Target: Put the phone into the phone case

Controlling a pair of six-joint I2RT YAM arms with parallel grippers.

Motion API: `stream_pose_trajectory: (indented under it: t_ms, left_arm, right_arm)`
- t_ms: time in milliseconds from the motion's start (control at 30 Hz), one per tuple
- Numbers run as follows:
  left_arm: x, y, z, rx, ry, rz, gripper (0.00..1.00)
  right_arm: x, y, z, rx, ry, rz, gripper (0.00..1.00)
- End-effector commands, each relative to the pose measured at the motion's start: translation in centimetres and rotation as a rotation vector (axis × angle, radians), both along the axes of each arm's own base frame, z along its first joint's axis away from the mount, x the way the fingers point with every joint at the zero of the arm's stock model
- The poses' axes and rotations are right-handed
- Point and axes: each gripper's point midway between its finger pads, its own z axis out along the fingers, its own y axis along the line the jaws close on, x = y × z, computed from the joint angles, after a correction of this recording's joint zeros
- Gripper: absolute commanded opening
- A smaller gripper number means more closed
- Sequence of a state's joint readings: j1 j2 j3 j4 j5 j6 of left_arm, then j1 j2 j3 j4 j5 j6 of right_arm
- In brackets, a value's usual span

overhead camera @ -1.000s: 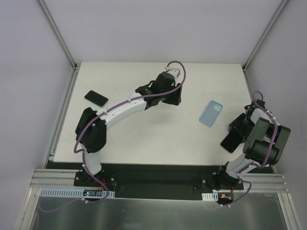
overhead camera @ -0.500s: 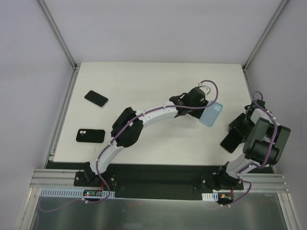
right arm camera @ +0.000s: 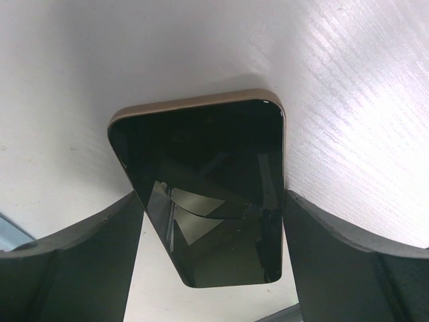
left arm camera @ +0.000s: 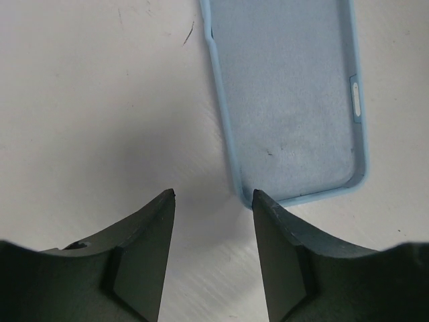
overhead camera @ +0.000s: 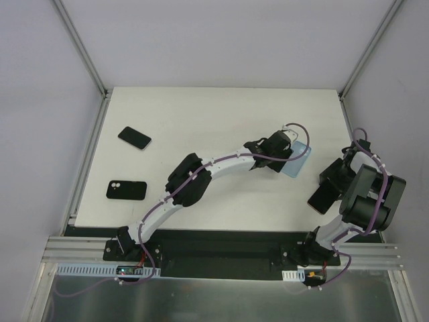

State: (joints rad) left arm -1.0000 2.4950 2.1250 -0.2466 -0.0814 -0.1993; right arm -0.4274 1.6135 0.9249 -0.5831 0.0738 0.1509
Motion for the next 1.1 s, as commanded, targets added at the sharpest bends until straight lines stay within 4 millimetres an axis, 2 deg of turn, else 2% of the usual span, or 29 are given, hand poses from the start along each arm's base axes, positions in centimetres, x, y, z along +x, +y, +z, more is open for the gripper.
stream_pose_trajectory:
  t_ms: [0,233,467,633,800,1067]
  left_arm:
    - [0.8,-1.1,1.5,-0.025,-0.046,-0.007,0.49]
    - [0.3,-2.0,0.7,-0.026,-0.042,-0.025,0.46]
    - [-0.2,-1.7,-0.3,0.007,-0.048,-0.017,0.4]
    - [-0.6,-1.5,-0.1,0.003,-0.038,-0.005,0.37]
    - [-0.9,-1.2,-1.1,0.011,-0.01,0.016,0.36]
    - [-1.3,-0.9,-1.7,0.029,-0.002,0.003,0.26]
  right_arm:
    - [1.3,2.0,-0.6,0.102,-0.043,0.015,0.71]
    - [1.3,2.0,-0.6,0.099,-0.041,0.018,0.71]
    - [1.3,2.0,-0.5,0.1,-0.043,0.018,0.7]
    - [1.3,2.1,-0.5,0.105,-0.044,0.019,0.7]
    - [1.2,2.3,-0.6,0.111,-0.043,0.021,0.7]
    - [1.2,2.5,-0.5,0.116,-0.047,0.027,0.7]
